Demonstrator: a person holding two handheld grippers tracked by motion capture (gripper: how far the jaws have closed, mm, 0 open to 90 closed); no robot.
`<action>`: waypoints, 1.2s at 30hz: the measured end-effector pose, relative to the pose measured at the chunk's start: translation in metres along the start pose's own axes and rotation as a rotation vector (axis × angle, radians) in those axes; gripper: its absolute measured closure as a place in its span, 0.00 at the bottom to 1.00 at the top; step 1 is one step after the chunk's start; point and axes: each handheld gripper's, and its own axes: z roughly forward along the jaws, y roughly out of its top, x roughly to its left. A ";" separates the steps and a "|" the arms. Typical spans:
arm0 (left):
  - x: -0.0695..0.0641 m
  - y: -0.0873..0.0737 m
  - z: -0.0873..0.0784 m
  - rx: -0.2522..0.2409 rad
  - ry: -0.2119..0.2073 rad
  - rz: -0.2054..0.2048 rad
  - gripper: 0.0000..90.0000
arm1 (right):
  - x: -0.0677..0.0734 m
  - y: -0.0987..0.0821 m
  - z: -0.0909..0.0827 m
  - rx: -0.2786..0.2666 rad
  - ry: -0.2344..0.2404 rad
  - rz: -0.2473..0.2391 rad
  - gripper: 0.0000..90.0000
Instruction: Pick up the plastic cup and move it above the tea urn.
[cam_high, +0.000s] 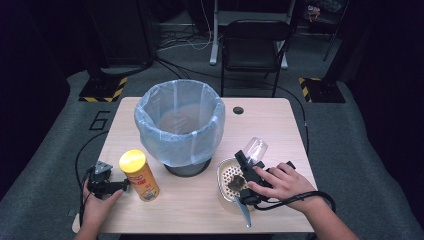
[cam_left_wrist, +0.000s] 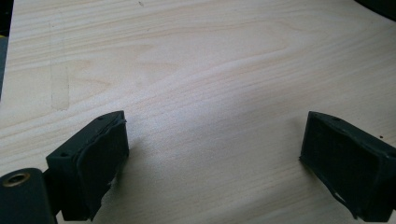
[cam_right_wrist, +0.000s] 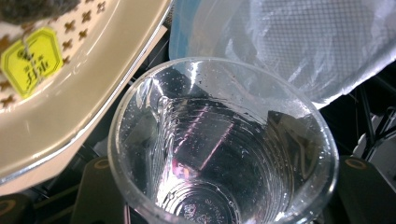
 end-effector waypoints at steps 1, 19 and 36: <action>0.000 0.000 0.000 0.000 0.000 0.002 0.08 | -0.001 0.000 -0.001 -0.001 -0.012 0.019 0.43; 0.000 0.000 0.000 0.000 0.000 0.002 0.08 | -0.012 -0.029 0.003 -0.163 -0.072 1.092 0.42; -0.001 0.000 0.000 -0.001 0.008 -0.003 0.08 | -0.004 -0.077 0.014 -0.563 0.241 1.942 0.42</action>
